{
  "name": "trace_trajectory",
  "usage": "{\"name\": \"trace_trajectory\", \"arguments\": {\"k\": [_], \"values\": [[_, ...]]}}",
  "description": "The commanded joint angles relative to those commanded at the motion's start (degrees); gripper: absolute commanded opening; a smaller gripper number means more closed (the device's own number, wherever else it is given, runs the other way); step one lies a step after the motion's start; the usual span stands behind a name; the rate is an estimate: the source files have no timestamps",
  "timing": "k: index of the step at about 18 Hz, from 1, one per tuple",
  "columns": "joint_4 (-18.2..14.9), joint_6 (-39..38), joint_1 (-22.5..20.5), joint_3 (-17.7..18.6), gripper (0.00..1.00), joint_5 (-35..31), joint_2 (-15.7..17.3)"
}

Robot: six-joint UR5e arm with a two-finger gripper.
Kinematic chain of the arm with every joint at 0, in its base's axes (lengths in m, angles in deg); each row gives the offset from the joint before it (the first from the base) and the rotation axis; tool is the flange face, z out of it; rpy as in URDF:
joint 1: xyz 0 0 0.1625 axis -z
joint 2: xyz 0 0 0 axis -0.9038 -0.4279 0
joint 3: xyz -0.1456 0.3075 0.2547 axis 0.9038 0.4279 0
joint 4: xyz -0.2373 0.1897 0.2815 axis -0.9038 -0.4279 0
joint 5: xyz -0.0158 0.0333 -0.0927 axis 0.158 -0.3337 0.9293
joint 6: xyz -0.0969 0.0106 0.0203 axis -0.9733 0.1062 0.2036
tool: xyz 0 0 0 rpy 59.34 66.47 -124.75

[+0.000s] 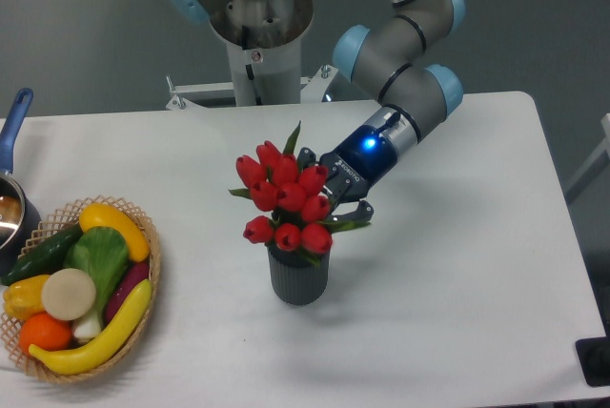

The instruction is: Insert the flowers into the vase

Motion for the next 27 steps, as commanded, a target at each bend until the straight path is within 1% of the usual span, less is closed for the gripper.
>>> {"name": "trace_trajectory", "arguments": {"k": [1, 2, 6, 7, 8, 9, 10, 14, 20, 22, 24, 26, 27], "values": [[-0.1, 0.3, 0.0, -0.1, 0.70, 0.0, -0.2], [-0.1, 0.6, 0.0, -0.3, 0.76, 0.0, -0.2], [-0.2, 0.7, 0.0, -0.4, 0.88, -0.1, -0.4], [-0.2, 0.7, -0.1, -0.4, 0.92, -0.1, -0.4], [-0.1, 0.9, -0.3, -0.7, 0.98, -0.1, -0.4], [0.4, 1.0, -0.5, -0.9, 1.00, -0.1, -0.3], [0.5, 1.0, -1.0, -0.9, 1.00, -0.5, -0.3], [0.6, 3.1, -1.6, -0.9, 1.00, -7.0, 0.3], [0.6, 3.5, -2.0, -0.5, 1.00, -7.9, 1.1], [0.6, 3.5, -2.5, -0.8, 1.00, -10.2, 1.5], [0.6, 3.5, -3.6, -1.1, 1.00, -13.3, 2.5], [0.6, 3.5, -5.1, -2.5, 1.00, -16.2, 4.0], [0.6, 3.5, -6.6, -3.5, 1.00, -18.7, 4.8]]}}
